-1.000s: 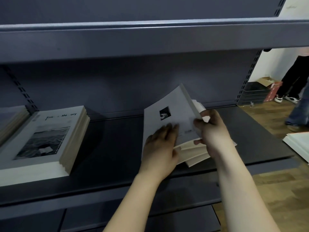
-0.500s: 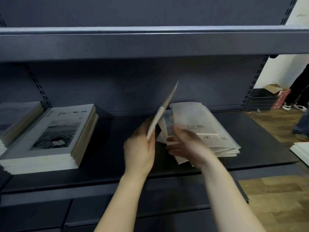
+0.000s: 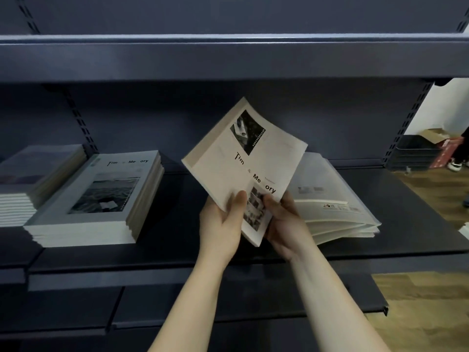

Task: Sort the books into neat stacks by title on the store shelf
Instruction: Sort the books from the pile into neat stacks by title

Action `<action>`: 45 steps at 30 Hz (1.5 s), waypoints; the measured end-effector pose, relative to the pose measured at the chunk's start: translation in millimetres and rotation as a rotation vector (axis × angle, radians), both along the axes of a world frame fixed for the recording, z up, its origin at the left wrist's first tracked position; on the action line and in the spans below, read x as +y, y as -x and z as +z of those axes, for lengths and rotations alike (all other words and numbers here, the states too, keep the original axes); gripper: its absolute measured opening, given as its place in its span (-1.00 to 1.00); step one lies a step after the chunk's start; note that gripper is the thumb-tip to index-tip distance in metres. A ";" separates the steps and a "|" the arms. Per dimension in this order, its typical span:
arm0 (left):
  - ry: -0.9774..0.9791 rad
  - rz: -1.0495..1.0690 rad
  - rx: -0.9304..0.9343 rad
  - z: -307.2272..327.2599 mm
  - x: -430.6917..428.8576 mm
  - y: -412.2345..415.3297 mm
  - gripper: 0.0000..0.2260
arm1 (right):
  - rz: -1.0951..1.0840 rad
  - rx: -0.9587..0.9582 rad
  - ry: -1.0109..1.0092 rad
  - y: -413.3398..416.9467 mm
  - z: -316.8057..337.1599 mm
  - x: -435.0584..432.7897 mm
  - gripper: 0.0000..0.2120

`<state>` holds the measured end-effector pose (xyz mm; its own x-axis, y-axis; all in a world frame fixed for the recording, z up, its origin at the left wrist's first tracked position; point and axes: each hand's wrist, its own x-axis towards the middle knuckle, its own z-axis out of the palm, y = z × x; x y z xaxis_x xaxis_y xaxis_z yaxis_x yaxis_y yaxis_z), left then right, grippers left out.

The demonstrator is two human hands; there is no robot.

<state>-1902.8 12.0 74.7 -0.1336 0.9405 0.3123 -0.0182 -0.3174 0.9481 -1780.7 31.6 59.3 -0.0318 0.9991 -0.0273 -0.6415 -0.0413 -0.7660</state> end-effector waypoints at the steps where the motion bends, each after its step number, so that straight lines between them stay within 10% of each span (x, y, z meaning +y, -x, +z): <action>1: -0.003 -0.037 0.016 -0.5 0.1 0.9 -0.72 | -0.035 0.006 -0.017 -0.5 2.8 1.0 -0.74; 6: 0.006 -0.196 0.109 -1.8 -2.1 18.0 -0.61 | -0.154 -0.030 -0.049 -3.5 16.7 7.7 -0.84; 12: -0.082 0.023 0.872 -15.8 1.9 69.2 -0.59 | -0.200 -0.135 -0.047 11.3 21.9 22.3 -0.85; 17: -0.068 0.026 1.137 -22.0 -2.3 112.1 -0.55 | -0.168 -0.151 0.014 43.1 15.0 34.9 -0.83; 45: 0.004 0.380 1.158 -34.9 -18.5 336.9 -0.76 | -0.122 -0.658 0.087 253.8 4.6 74.4 -0.89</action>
<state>-2239.7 -6.5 39.7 -0.0454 0.9033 0.4266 0.9322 -0.1152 0.3430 -2034.5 106.0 63.9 0.1315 0.9878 -0.0833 -0.0460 -0.0778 -0.9959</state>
